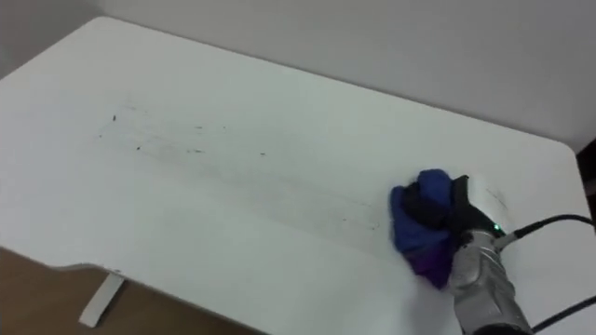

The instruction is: Wipe table

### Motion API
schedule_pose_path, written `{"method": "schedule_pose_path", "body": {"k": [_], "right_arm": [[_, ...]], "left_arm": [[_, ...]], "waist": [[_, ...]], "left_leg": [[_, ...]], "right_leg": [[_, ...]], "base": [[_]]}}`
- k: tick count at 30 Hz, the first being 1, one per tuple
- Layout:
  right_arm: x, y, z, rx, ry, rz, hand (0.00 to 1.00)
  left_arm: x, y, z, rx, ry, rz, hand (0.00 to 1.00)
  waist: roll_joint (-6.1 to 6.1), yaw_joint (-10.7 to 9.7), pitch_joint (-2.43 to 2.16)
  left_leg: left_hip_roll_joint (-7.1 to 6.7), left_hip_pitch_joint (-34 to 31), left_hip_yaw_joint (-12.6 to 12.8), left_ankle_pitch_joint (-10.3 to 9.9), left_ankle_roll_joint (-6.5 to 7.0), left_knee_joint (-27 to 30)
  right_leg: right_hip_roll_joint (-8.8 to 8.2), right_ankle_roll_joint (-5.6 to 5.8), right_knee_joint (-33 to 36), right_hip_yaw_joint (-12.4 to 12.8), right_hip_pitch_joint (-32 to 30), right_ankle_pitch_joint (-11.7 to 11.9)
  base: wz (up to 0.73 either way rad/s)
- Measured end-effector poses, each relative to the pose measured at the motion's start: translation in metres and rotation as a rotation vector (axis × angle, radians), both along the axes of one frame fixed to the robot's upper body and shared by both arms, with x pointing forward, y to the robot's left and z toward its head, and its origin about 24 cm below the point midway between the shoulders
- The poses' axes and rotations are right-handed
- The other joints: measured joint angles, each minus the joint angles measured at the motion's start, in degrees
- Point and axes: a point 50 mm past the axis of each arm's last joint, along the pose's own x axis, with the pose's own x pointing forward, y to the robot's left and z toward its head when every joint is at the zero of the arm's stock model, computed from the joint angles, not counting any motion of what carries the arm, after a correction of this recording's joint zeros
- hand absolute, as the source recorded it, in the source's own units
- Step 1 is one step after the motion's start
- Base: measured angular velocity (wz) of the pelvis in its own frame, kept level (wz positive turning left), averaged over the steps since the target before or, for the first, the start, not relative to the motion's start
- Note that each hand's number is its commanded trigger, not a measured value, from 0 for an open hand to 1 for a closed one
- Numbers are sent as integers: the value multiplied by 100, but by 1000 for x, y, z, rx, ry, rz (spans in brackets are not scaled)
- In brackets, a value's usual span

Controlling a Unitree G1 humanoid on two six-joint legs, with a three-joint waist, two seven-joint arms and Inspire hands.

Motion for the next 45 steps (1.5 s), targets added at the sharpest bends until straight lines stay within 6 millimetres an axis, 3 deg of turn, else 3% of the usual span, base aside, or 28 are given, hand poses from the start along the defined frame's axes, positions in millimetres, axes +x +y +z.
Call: {"method": "schedule_pose_path", "body": {"k": [1, 3, 4, 5, 6, 8, 10, 13, 15, 18, 24, 30, 33, 34, 35, 36, 37, 39, 41, 45], "right_arm": [[6, 8, 2, -4, 5, 34, 100], [23, 49, 15, -36, -1, 201, 100], [27, 61, 21, -49, -13, 248, 100], [35, 88, 30, -60, -39, 353, 100], [40, 109, 36, -51, -53, 423, 100], [42, 121, 40, -22, -61, 457, 100], [43, 118, 40, -20, -56, 450, 100], [42, 99, 30, 8, -15, 369, 100], [33, 84, 22, 27, -32, 317, 100], [22, 68, 14, 16, -54, 288, 100], [7, 38, 1, 1, -42, 171, 100], [4, 30, -1, -12, -36, 136, 100], [0, 30, -3, -11, -47, 154, 99], [0, 30, -3, -12, -47, 160, 94], [-2, 29, -4, -11, -50, 166, 66], [-4, 26, -3, -13, -56, 165, 29], [-4, 24, -2, -12, -56, 161, 2], [-4, 17, -1, -22, -52, 150, 0], [-5, 12, -1, -23, -43, 135, 0], [-6, 4, 0, -35, -31, 118, 0]], "left_arm": [[8, -4, 0, -9, -15, -16, 0], [37, -20, 2, -36, -70, -87, 0], [43, -24, 2, -44, -83, -91, 0], [49, -30, 2, -59, -97, -100, 0], [53, -34, 2, -67, -104, -114, 0], [55, -37, 2, -80, -100, -131, 0], [50, -34, 1, -80, -82, -127, 0], [28, -29, -4, -83, -17, -96, 0], [15, -27, -7, -95, 9, -66, 0], [9, -26, -8, -104, 16, -47, 0], [18, -28, -6, -122, -13, -50, 0], [43, -30, 1, -118, -110, -76, 0], [28, -28, 0, -120, -116, -66, 0], [21, -26, -1, -117, -106, -61, 0], [7, -21, -2, -101, -81, -51, 0], [-7, -15, -2, -74, -51, -53, 0], [-14, -12, -2, -58, -35, -57, 0], [-42, -5, -2, -29, 44, -59, 0], [-57, -4, -3, -32, 82, -49, 0], [-62, -7, -2, -55, 97, -60, 0]], "waist": [[21, 46, -4], [23, 292, -7], [17, 358, -10], [1, 432, -5], [-32, 450, -6], [-69, 547, 8], [-96, 549, 49], [-79, 459, 115], [-57, 375, 126], [22, 212, 112], [176, -107, -19], [164, -214, -25], [145, -204, -28], [148, -204, -27], [144, -207, -29], [137, -209, -27], [137, -216, -27], [154, -211, -15], [178, -168, -3], [228, -169, 19]], "left_leg": [[1, 15, 15, -1, -2, -26], [33, 63, 153, 69, 23, -150], [33, 76, 166, 85, 23, -179], [34, 102, 165, 93, 26, -219], [26, 105, 157, 97, 30, -223], [-3, 122, 115, 93, 40, -223], [-34, 105, -37, 86, 52, -218], [-103, 66, -253, 76, 68, -213], [-117, 54, -284, 67, 77, -190], [-119, 42, -319, 62, 75, -157], [-114, 117, -313, 58, 71, -160], [-107, 181, -163, 57, 74, -182], [-106, 282, -113, 55, 77, -243], [-105, 305, -94, 52, 81, -246], [-103, 327, -76, 44, 86, -243], [-103, 323, -78, 40, 85, -241], [-103, 322, -78, 39, 86, -241], [-104, 331, -78, 25, 88, -238], [-105, 343, -88, 23, 89, -232], [-103, 303, -109, 22, 87, -190]], "right_leg": [[16, -17, 5, 91, -48, 13], [70, -107, 101, 426, -268, 92], [80, -121, 120, 512, -314, 100], [96, -142, 133, 607, -386, 116], [89, -142, 138, 615, -394, 118], [65, -131, 85, 559, -363, 123], [41, -127, 63, 430, -279, 123], [3, -87, -44, 184, -137, 99], [-6, -46, -60, 155, -104, 74], [20, -32, -128, 144, -37, 66], [32, -30, -121, 203, 30, 64], [49, -35, -113, 467, -8, 73], [55, -36, -125, 532, 33, 74], [54, -36, -125, 539, 47, 74], [52, -36, -126, 532, 70, 74], [51, -36, -127, 516, 73, 74], [50, -36, -127, 513, 73, 74], [45, -31, -130, 499, 95, 71], [43, -26, -129, 490, 121, 68], [44, -19, -118, 508, 110, 62]], "base": [[-63], [-72], [-59], [-32], [-15], [17], [39], [38], [14], [10], [0], [-14], [-9], [-7], [0], [0], [4], [4], [7], [3]]}}
